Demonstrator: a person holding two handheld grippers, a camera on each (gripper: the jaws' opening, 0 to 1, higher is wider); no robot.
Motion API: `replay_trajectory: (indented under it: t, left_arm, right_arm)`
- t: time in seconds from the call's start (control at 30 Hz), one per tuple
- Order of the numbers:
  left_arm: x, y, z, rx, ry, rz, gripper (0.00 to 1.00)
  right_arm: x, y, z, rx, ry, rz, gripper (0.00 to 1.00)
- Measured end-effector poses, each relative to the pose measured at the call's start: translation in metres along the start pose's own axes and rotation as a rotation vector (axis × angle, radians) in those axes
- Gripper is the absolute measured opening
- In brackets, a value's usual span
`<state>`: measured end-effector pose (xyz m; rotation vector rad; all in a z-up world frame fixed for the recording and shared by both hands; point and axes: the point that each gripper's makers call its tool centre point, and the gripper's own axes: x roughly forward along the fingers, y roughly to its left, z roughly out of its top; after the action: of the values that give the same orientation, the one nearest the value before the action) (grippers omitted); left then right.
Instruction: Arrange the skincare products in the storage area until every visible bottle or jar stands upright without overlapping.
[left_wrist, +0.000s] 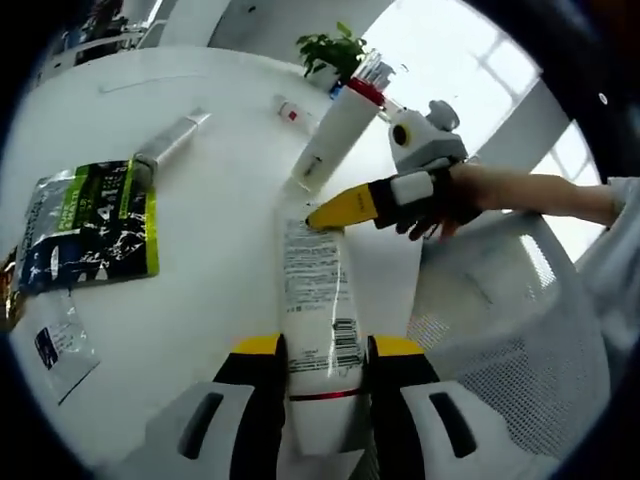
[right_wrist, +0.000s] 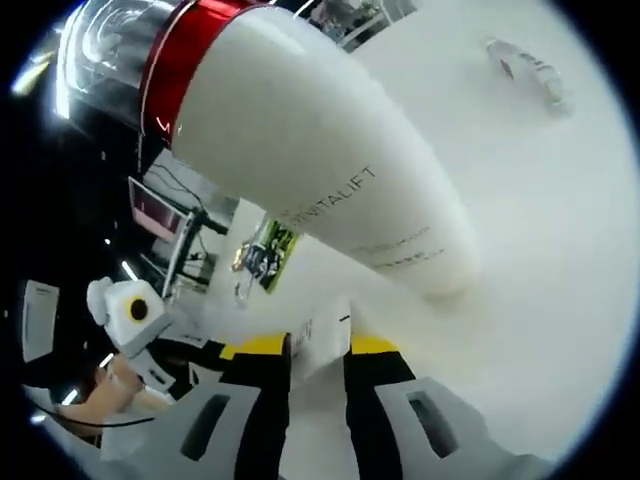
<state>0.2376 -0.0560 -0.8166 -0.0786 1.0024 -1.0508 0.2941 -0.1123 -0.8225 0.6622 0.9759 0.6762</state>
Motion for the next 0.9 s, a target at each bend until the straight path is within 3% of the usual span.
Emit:
replay_trajectory:
  t: [0.1, 0.57, 0.7, 0.8, 0.87, 0.9]
  left_arm:
    - [0.001, 0.000, -0.001, 0.038, 0.012, 0.015, 0.28]
    - [0.001, -0.001, -0.004, 0.156, 0.029, 0.029, 0.28]
    - [0.001, -0.003, -0.005, 0.200, 0.027, 0.030, 0.28]
    - [0.003, -0.003, -0.004, 0.244, 0.020, 0.049, 0.29]
    - [0.001, -0.005, -0.002, 0.231, 0.018, 0.037, 0.29]
    - [0.000, -0.005, -0.001, 0.225, 0.016, 0.035, 0.30]
  right_arm:
    - [-0.003, -0.002, -0.002, 0.066, 0.007, 0.004, 0.17]
    - [-0.009, 0.000, -0.011, 0.173, 0.045, 0.046, 0.15]
    - [-0.011, -0.002, -0.014, 0.249, 0.073, 0.041, 0.13]
    - [-0.013, 0.006, -0.006, 0.222, 0.045, 0.038, 0.11]
    - [-0.015, 0.015, 0.003, 0.172, 0.011, 0.037, 0.09]
    - [-0.018, 0.019, 0.003, 0.190, 0.012, 0.036, 0.09]
